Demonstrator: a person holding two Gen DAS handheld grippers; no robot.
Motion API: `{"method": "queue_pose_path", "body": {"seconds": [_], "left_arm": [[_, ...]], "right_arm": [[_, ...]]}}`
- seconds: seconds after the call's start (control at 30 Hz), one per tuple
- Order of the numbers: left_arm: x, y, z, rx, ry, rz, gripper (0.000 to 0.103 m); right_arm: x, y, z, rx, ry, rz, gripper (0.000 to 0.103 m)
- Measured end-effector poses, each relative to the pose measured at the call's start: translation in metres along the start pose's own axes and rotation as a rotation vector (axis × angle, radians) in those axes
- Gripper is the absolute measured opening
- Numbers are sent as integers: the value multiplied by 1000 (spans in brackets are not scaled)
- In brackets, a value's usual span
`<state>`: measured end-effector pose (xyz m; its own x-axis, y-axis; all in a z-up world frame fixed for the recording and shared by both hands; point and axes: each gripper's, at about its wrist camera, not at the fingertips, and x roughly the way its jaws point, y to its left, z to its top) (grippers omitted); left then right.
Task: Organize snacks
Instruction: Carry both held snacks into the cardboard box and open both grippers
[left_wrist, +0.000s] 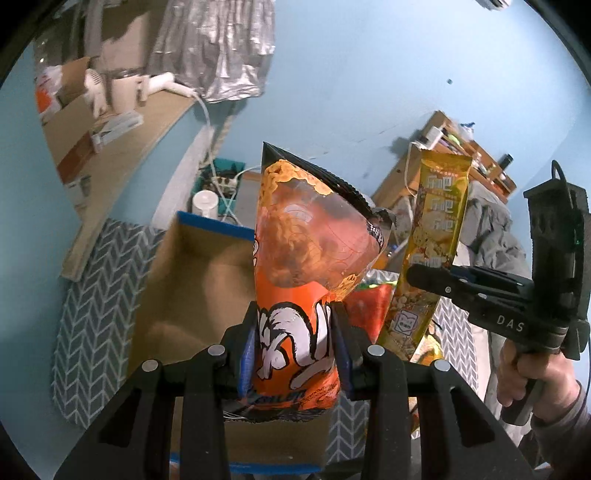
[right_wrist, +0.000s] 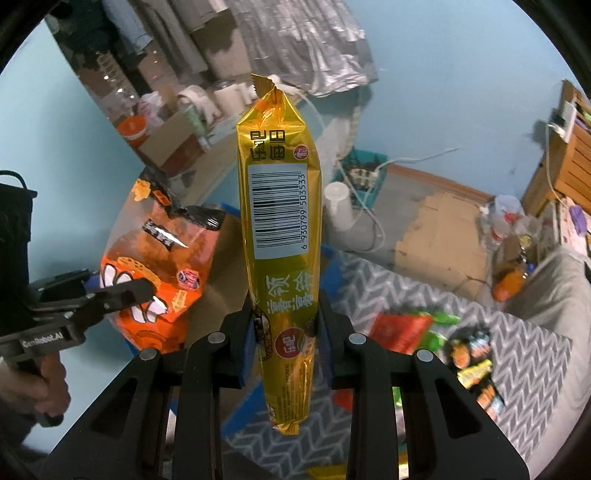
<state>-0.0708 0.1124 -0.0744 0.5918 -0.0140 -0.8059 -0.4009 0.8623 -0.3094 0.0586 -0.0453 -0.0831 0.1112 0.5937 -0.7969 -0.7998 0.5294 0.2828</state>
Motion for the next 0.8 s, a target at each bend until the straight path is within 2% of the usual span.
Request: {"method": "queue_pose_path", "body": {"seconds": [0.37, 0.6, 0.8], "left_arm": [[-1, 54, -5, -53, 12, 52, 36], [14, 78, -14, -79, 55, 67, 36], [33, 90, -24, -97, 117, 75, 37]], "right_arm": [[55, 42, 13, -12, 79, 55, 27], [88, 54, 8, 22, 153, 80, 27], [108, 62, 0, 28, 221, 65, 29]]}}
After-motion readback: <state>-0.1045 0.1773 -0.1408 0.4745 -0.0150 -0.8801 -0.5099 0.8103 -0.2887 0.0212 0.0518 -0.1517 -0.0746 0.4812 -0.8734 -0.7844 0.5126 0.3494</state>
